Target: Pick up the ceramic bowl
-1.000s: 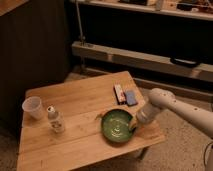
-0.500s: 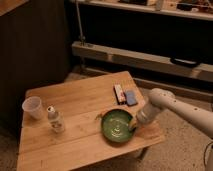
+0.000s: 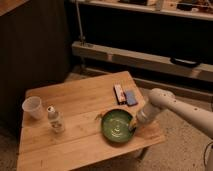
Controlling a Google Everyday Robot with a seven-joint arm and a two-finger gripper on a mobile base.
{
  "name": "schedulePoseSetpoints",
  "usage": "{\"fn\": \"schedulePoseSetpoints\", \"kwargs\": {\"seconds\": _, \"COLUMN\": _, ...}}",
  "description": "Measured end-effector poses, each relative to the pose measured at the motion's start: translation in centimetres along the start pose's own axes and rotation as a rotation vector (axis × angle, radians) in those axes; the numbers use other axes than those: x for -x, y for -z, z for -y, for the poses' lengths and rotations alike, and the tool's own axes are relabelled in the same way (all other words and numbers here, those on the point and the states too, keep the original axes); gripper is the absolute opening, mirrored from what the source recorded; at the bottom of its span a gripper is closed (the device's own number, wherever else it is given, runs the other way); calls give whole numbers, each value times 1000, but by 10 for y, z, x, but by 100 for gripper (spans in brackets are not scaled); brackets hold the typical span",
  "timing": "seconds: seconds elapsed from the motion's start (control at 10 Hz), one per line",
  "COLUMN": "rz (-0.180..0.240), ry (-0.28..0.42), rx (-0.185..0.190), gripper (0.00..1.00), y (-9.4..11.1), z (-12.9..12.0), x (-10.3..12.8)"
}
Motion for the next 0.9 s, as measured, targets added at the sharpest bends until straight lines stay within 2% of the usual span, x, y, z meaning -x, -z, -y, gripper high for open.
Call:
{"fn": "schedulePoseSetpoints", "kwargs": {"seconds": 0.5, "rz": 0, "ry": 1, "rx": 0, "gripper": 30, "y": 0, "z": 0, "x": 0}}
{"fn": "schedulePoseSetpoints", "kwargs": {"seconds": 0.6, "rz": -10, "ry": 13, "rx": 2, "gripper": 30, "y": 2, "z": 3, "x": 3}}
{"fn": "schedulePoseSetpoints", "kwargs": {"seconds": 0.8, "rz": -58, "ry": 96, "rx": 3, "gripper": 29, "y": 16, "z": 16, "x": 18}}
{"fn": "schedulePoseSetpoints", "kwargs": {"seconds": 0.9, "rz": -88, "ry": 159, "rx": 0, "gripper": 22, "y": 31, "z": 33, "x": 31}}
